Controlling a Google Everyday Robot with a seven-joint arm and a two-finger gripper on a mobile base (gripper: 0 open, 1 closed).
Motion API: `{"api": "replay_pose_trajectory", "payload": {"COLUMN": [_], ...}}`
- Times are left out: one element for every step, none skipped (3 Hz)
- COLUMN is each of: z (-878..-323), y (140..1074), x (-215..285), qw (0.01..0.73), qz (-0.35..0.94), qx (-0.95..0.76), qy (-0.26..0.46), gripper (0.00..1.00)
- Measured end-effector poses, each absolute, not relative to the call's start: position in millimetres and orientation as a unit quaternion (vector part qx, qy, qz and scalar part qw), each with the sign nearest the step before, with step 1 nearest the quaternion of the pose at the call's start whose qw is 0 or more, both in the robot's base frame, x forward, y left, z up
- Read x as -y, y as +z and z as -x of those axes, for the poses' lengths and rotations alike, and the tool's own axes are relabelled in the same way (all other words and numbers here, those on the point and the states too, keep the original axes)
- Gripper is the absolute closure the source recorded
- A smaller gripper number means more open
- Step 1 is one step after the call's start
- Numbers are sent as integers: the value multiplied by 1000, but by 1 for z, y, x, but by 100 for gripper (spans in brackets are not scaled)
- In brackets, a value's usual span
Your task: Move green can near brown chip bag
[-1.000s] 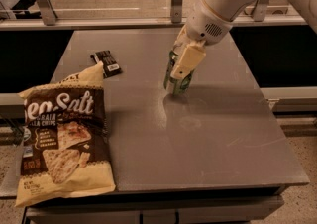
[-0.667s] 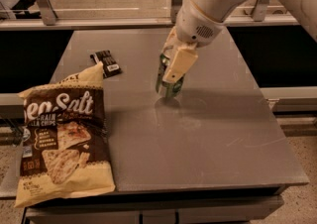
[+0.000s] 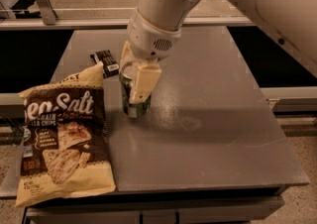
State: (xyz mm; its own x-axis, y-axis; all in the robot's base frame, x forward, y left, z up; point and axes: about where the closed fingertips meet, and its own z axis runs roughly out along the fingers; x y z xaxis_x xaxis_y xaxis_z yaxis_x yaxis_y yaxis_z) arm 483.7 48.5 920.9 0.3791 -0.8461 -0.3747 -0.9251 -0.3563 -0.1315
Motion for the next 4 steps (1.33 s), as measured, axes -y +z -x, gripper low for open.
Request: {"api": "replay_pose_trajectory", "payload": {"z": [-464, -463, -463, -463], "y": [910, 909, 909, 909], "x": [-66, -67, -69, -70], "qw": [147, 145, 147, 148], "qz": [833, 833, 834, 834], "qx": [-521, -520, -519, -518], "qy": [116, 117, 116, 115], "gripper": [100, 100, 74, 50]}}
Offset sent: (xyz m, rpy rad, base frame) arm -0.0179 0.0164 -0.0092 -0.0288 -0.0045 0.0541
